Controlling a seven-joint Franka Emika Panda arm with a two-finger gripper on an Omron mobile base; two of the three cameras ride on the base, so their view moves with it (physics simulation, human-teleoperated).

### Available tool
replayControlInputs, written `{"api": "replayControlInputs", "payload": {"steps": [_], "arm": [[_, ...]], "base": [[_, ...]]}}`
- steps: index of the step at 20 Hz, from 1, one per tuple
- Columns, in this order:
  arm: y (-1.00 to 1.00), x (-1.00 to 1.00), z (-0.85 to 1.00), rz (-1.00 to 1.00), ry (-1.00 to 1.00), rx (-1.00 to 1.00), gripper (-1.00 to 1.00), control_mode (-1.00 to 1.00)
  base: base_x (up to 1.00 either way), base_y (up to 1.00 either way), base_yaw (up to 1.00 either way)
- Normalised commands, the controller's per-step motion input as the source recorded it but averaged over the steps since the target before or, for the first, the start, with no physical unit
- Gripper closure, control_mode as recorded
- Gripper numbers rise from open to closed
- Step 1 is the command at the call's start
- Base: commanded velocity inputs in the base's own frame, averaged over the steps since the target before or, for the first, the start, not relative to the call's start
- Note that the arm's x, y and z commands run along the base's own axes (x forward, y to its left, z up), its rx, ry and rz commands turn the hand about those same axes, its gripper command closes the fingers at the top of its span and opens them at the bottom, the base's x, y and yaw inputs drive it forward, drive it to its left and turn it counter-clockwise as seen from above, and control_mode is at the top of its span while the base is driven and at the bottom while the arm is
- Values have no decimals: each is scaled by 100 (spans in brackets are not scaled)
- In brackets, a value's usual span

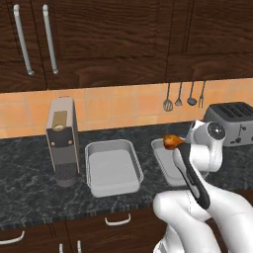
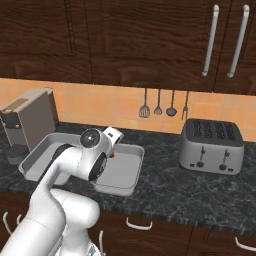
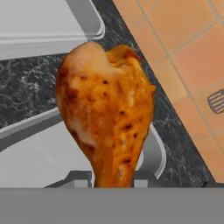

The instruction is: Place one lemon wedge and one chicken drumstick in each tupperware on the nearby counter, to pack two identical lunches.

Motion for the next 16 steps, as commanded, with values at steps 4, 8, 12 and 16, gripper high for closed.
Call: {"api": "replayControlInputs", "payload": {"steps": [4, 8, 12, 16], "arm": [[-52, 23, -27, -2, 20, 11, 100, -100], [-20, 33, -36, -1, 14, 13, 100, -100], [0, 31, -42, 0, 10, 3, 100, -100], [0, 32, -36, 0, 11, 0, 100, -100]], "base": [[0, 0, 0], [0, 0, 0], [0, 0, 0], [0, 0, 0]]}}
